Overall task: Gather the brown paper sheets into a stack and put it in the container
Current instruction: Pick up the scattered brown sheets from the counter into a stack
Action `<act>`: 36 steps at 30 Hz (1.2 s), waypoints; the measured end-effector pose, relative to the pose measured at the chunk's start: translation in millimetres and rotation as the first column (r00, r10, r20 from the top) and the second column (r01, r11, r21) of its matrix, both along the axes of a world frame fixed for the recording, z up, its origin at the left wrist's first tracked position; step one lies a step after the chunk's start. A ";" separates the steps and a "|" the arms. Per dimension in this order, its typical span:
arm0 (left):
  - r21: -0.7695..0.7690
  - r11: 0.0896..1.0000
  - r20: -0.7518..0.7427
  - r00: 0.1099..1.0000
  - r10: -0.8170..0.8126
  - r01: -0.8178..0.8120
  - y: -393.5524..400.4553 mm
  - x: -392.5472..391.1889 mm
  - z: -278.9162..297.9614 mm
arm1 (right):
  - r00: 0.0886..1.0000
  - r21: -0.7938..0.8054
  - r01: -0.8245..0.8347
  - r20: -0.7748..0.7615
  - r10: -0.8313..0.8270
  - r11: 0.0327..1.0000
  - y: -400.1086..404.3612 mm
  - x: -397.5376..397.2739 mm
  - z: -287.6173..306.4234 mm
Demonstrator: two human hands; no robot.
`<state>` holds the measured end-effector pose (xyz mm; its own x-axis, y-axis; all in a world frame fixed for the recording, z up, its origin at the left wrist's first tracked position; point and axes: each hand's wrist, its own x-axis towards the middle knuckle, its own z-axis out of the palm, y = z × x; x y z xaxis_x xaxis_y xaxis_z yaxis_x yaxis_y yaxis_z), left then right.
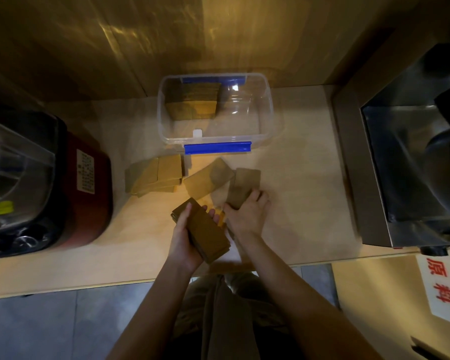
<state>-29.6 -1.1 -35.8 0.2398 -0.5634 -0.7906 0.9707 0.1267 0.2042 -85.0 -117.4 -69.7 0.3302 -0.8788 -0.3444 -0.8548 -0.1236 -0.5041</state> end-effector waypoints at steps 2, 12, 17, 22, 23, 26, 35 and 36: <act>0.005 1.000 0.003 1.000 0.000 0.000 0.9 0.3 -0.1 | 0.999 -0.035 -0.026 -0.045 0.024 0.999 2.7 1.4 -3.0; 0.026 1.000 0.005 1.000 0.017 -0.017 3.6 -0.5 0.6 | 0.999 -0.069 -0.013 -0.047 0.009 0.998 -6.6 -9.6 -2.7; 0.023 1.000 0.009 1.000 0.005 -0.005 1.7 -1.9 1.6 | 0.998 -0.047 0.008 -0.062 -0.011 0.999 -15.3 -22.5 2.4; 0.013 1.000 0.021 1.000 -0.011 0.010 2.0 -4.4 3.6 | 0.989 0.099 0.112 0.084 -0.121 0.989 -27.8 -34.6 12.6; 0.009 1.000 0.020 1.000 -0.013 0.013 1.8 -5.0 3.8 | 0.982 0.125 0.128 0.122 -0.143 0.984 -30.9 -37.1 15.5; 0.004 1.000 0.023 0.999 -0.024 0.024 1.3 -7.2 3.9 | 0.949 0.185 0.150 0.249 -0.194 0.971 -38.2 -45.0 25.3; -0.024 0.999 0.040 0.999 -0.035 0.036 -6.7 -13.8 6.6 | 0.912 0.076 0.042 0.404 -0.069 0.996 -31.0 -56.4 68.8; -0.040 0.999 0.043 0.998 -0.034 0.036 -7.8 -14.0 7.0 | 0.906 0.080 0.024 0.421 -0.055 0.997 -26.1 -55.8 74.0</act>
<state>-43.6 -8.9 -28.8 0.2521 -0.6039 -0.7562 0.9653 0.1016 0.2407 -140.8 -143.4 4.3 0.4242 -0.8726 -0.2423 -0.5634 -0.0449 -0.8249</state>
